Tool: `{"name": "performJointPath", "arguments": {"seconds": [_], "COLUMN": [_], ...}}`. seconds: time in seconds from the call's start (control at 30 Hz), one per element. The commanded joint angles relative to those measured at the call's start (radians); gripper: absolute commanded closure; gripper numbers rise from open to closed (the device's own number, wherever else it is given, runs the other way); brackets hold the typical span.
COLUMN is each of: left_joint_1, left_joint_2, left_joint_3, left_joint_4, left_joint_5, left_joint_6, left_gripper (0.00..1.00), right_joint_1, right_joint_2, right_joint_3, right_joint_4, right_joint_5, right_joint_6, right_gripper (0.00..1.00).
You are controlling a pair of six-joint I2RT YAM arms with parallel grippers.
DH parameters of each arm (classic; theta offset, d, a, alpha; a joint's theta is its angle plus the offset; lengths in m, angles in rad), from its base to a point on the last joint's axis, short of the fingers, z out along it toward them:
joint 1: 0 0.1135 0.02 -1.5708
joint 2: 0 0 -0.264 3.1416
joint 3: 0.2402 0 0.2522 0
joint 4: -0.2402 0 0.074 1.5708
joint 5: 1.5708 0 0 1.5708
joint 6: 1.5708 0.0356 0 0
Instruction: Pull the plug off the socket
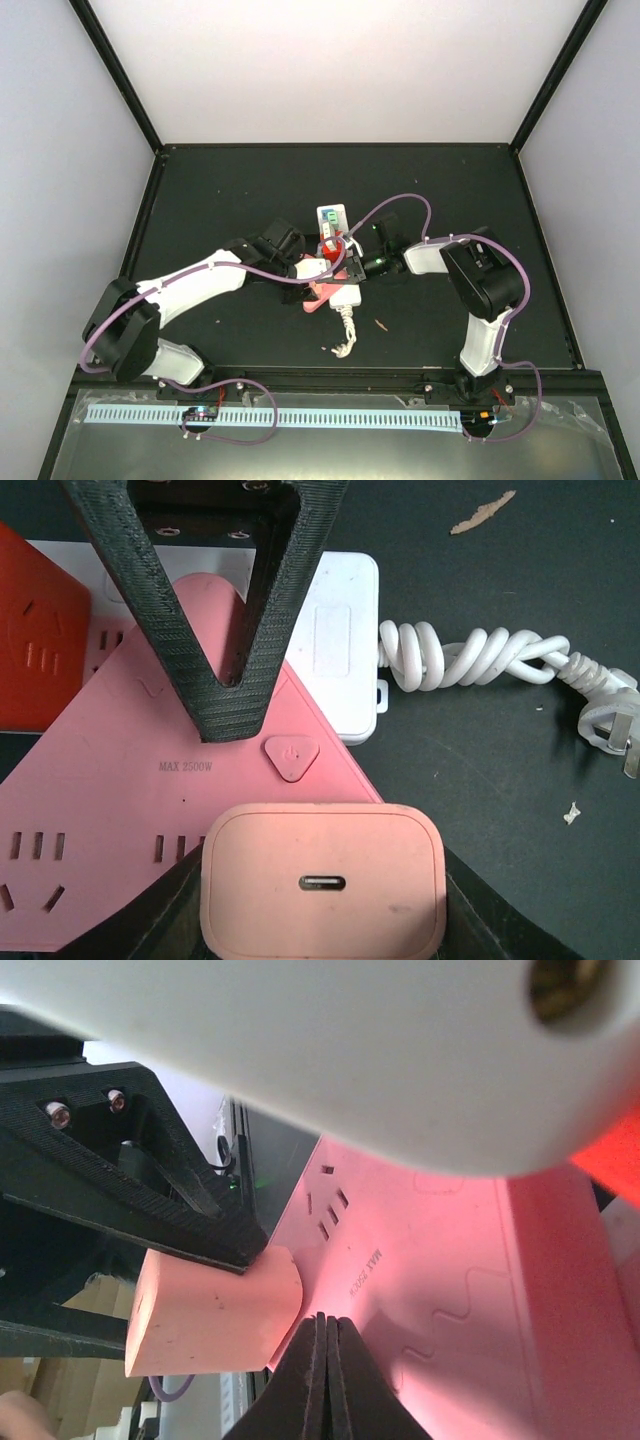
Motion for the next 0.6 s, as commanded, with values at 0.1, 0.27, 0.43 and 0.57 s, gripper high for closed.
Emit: {"name": "performJointPath", "arguments": {"seconds": [0.1,0.27,0.43,0.57], "left_joint_1": [-0.014,-0.049,-0.049,-0.001], "left_joint_2": [-0.032,-0.074,-0.097,-0.118], "left_joint_3": [0.080,0.067,0.065,0.074], "left_joint_4": [-0.069,-0.078,-0.055,-0.091], "left_joint_5": [-0.011,-0.026,-0.068,-0.051], "left_joint_6": [0.040,0.088,0.041,0.027], "left_gripper": [0.77,0.77,0.79,0.78], "right_joint_1": [-0.004,-0.004,-0.004,-0.002], "right_joint_2": [0.038,0.043,0.040,0.024], "right_joint_3": [-0.024,-0.018,-0.016,-0.011], "right_joint_4": [-0.151,-0.160,-0.164,-0.166], "right_joint_5": [0.169,0.178,0.174,0.164], "right_joint_6": [-0.024,-0.029,-0.033,-0.041], "right_gripper": [0.99,0.99,0.99,0.99]}}
